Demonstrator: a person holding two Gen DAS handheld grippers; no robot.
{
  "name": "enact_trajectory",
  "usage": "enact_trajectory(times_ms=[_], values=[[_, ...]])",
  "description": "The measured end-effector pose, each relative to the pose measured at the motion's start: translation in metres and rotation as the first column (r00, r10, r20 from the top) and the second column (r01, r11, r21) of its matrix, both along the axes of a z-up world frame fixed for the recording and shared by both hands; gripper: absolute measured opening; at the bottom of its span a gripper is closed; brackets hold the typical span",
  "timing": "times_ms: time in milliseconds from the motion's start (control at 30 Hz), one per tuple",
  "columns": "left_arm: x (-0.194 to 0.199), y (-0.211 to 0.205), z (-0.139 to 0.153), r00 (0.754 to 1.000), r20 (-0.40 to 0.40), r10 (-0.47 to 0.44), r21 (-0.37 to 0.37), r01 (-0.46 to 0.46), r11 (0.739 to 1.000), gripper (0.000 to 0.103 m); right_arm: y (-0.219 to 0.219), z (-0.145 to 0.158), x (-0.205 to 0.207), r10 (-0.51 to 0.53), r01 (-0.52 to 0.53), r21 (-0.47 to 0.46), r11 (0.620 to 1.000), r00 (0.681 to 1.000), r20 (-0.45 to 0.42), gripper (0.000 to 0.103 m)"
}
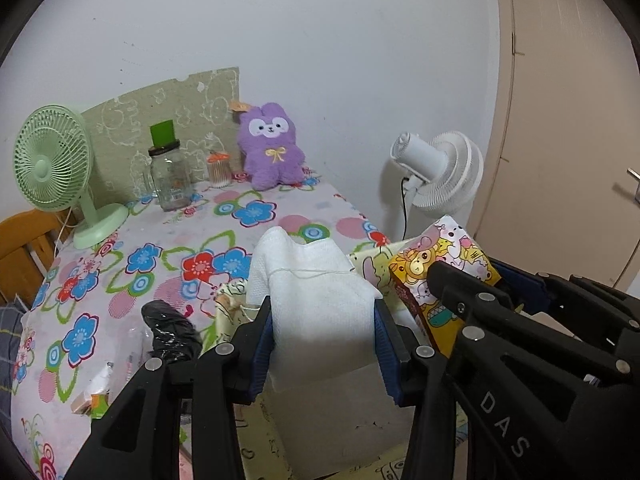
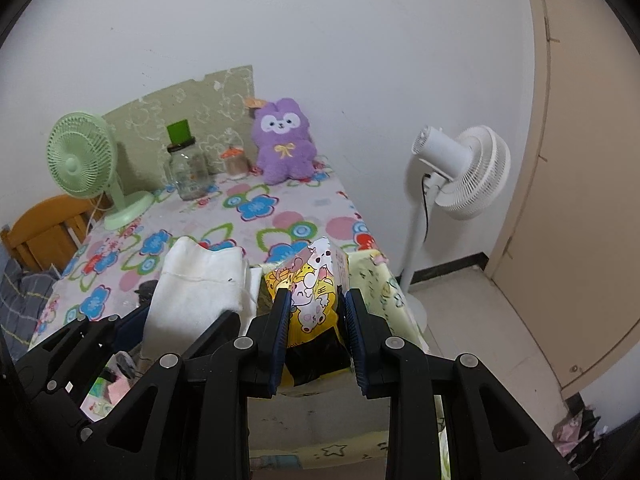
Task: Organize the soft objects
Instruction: 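Carry the towel and snack box with both tools over the storage box, then lower both items into the storage box and open both tools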
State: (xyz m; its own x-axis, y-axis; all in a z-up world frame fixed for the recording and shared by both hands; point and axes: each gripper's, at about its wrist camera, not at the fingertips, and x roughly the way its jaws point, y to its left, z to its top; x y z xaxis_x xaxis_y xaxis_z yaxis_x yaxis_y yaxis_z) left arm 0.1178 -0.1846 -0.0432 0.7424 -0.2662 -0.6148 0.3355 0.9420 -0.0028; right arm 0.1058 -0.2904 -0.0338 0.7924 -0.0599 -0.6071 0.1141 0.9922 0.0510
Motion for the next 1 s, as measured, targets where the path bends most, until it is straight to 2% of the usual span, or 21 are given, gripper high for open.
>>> enact_trajectory(times_ms=[200, 300, 467, 600, 667, 733, 800, 1000], values=[[0.009, -0.007, -0.015, 0.998, -0.055, -0.01, 0.03, 0.012, 0.999, 0.054, -0.007, -0.016, 0.011, -0.008, 0.009, 0.02, 1.0, 0.999, -0.048, 0.031], [0.011, -0.011, -0.02, 0.995, -0.093, -0.032, 0.023, 0.034, 0.999, 0.062, -0.011, -0.023, 0.014, -0.013, 0.014, 0.023, 1.0, 0.998, -0.063, 0.031], [0.01, -0.014, -0.021, 0.994, -0.093, -0.049, 0.019, 0.052, 0.998, 0.075, -0.013, -0.03, 0.02, -0.02, 0.022, 0.023, 0.999, 0.996, -0.085, 0.034], [0.008, -0.014, -0.019, 0.994, -0.095, -0.054, 0.012, 0.056, 0.998, 0.081, -0.011, -0.03, 0.021, -0.012, 0.014, 0.024, 1.0, 0.997, -0.082, 0.037], [0.008, -0.014, -0.019, 0.994, -0.096, -0.054, 0.012, 0.056, 0.998, 0.082, -0.01, -0.029, 0.021, -0.011, 0.013, 0.019, 1.0, 0.997, -0.08, 0.041], [0.007, -0.013, -0.017, 0.994, -0.094, -0.06, 0.006, 0.061, 0.998, 0.086, -0.008, -0.027, 0.019, -0.013, 0.014, 0.007, 1.0, 0.997, -0.072, 0.056], [0.005, -0.011, -0.014, 0.995, -0.083, -0.062, 0.0, 0.062, 0.998, 0.088, -0.007, -0.024, 0.017, -0.012, 0.013, 0.004, 1.0, 0.998, -0.06, 0.067], [0.001, -0.004, -0.007, 0.997, -0.067, -0.046, 0.005, 0.047, 0.999, 0.093, -0.001, -0.014, 0.008, -0.016, 0.015, -0.015, 1.0, 0.999, -0.03, 0.077]])
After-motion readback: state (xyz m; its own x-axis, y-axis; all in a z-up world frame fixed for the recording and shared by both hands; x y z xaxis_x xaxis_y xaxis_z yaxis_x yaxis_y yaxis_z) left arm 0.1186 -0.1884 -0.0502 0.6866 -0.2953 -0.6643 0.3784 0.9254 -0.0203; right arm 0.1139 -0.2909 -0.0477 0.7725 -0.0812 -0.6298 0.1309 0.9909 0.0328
